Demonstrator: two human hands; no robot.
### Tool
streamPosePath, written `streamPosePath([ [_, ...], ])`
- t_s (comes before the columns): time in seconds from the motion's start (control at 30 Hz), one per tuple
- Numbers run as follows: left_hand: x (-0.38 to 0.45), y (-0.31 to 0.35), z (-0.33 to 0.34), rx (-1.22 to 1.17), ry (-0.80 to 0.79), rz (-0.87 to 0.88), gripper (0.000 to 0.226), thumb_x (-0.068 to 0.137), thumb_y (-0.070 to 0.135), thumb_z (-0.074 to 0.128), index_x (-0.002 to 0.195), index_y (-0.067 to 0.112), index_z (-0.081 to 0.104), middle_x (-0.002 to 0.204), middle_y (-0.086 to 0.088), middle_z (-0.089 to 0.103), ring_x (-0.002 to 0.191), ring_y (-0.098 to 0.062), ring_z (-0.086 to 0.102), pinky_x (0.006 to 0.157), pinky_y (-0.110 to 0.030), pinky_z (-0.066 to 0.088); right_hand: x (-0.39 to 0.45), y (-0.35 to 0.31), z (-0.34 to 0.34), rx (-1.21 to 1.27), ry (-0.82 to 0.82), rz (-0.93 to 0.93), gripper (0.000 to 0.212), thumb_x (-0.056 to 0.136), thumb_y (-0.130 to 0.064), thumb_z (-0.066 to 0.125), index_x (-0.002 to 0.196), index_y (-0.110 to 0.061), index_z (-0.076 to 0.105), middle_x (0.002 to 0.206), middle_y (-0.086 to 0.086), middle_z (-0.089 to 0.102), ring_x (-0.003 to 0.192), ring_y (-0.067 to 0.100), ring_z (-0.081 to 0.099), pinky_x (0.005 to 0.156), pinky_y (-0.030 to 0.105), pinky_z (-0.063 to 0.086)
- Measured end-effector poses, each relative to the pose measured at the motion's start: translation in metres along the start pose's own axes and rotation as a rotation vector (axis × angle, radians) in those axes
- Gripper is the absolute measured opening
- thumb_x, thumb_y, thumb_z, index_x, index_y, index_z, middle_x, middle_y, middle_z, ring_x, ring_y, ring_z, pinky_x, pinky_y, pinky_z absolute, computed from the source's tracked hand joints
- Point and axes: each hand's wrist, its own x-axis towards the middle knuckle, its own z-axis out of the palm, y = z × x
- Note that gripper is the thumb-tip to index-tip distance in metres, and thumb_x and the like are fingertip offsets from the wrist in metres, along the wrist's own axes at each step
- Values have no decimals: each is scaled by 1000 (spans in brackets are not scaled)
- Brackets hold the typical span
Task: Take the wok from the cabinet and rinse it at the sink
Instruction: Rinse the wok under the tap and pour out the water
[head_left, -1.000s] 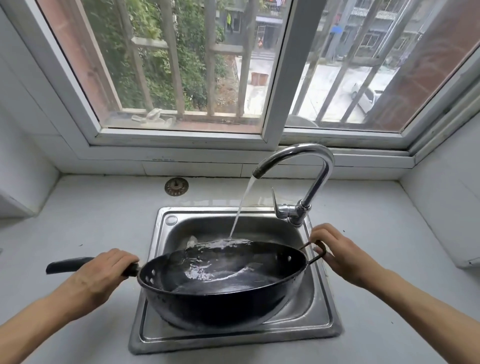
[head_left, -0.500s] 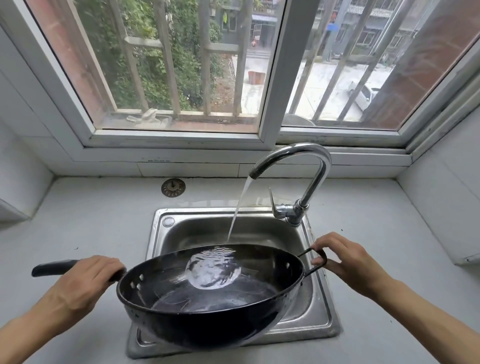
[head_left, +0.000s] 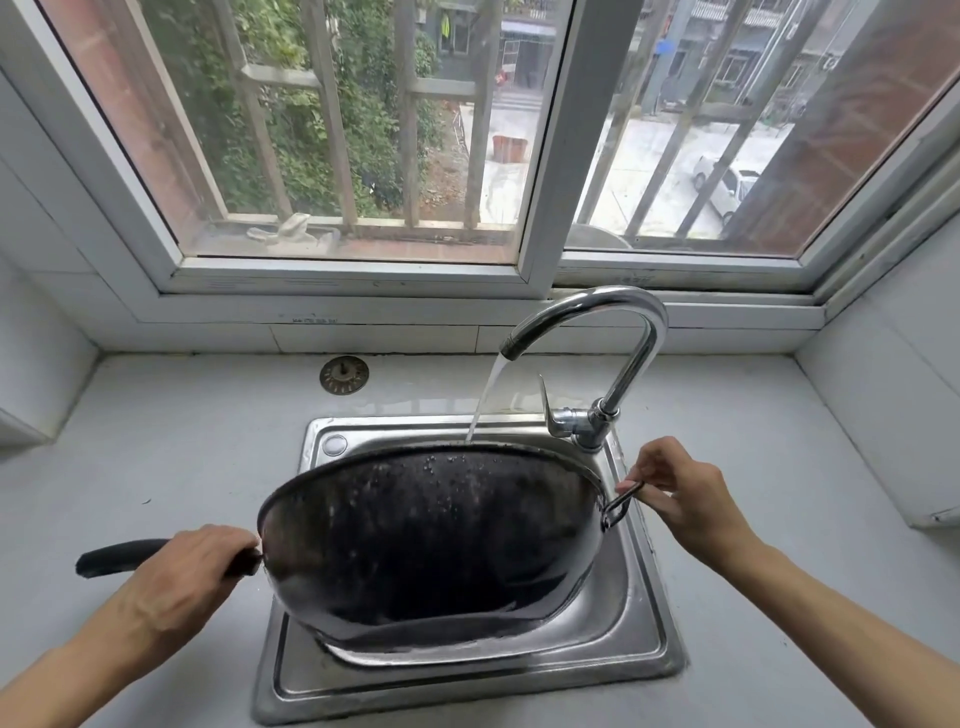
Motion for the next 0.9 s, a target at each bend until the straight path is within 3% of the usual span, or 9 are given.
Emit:
streamPosePath([
  [0.07, -2, -2, 4, 1, 39, -7, 18, 83, 26, 46, 99, 26, 56, 86, 10, 63, 77, -9, 48, 68, -26, 38, 4, 3, 2, -43, 23, 32, 37, 78, -19, 81, 84, -35, 48, 78, -11, 70, 74, 9, 71, 73, 32, 57],
  [0.13, 1, 1, 7, 16, 96, 22, 18, 83, 20, 46, 99, 20, 54, 86, 3, 62, 78, -14, 49, 70, -29, 39, 6, 7, 5, -81, 43, 77, 46, 78, -2, 78, 82, -36, 47, 76, -6, 70, 73, 11, 71, 73, 38, 57],
  [0.27, 5, 1, 7, 69, 161, 87, 16, 84, 17, 47, 98, 12, 53, 90, -4, 60, 78, -24, 58, 73, -31, 45, 13, 11, 9, -92, 42, 138, 45, 79, 1, 72, 82, -34, 45, 70, 1, 66, 68, 23, 68, 70, 46, 56],
  [0.5, 6, -7, 14, 134, 160, 62, 23, 88, 20, 48, 96, 5, 63, 94, -6, 63, 81, -27, 63, 80, -34, 47, 22, 7, 20, 28, 26, 232, 32, 82, 0, 73, 76, -13, 44, 64, 19, 63, 59, 30, 65, 58, 40, 59],
  [0.57, 8, -9, 14, 149, 149, 48, 24, 88, 20, 48, 97, 5, 64, 94, -6, 64, 81, -27, 64, 79, -34, 47, 26, 9, 25, 40, 52, 265, 31, 83, 1, 72, 75, -8, 44, 62, 17, 61, 55, 27, 63, 55, 42, 58],
  [0.7, 17, -12, 15, 168, 134, 54, 25, 86, 20, 47, 97, 5, 64, 92, -5, 64, 80, -26, 63, 77, -33, 47, 34, 19, 34, 24, 73, 320, 33, 83, -5, 73, 73, -10, 42, 64, 22, 57, 56, 40, 60, 50, 51, 55],
  [0.8, 23, -13, 18, 175, 136, 67, 25, 84, 19, 46, 99, 7, 63, 91, -3, 64, 85, -20, 60, 77, -31, 47, 38, 23, 41, -51, 101, 301, 34, 84, -12, 73, 73, -17, 42, 64, 18, 55, 52, 33, 54, 50, 47, 51],
  [0.9, 27, -15, 22, 169, 118, 80, 25, 82, 20, 47, 102, 10, 59, 91, -2, 63, 83, -21, 61, 66, -30, 55, 38, 22, 47, -90, 175, 237, 30, 86, -13, 71, 77, -21, 44, 64, 5, 57, 52, 23, 57, 53, 33, 46],
])
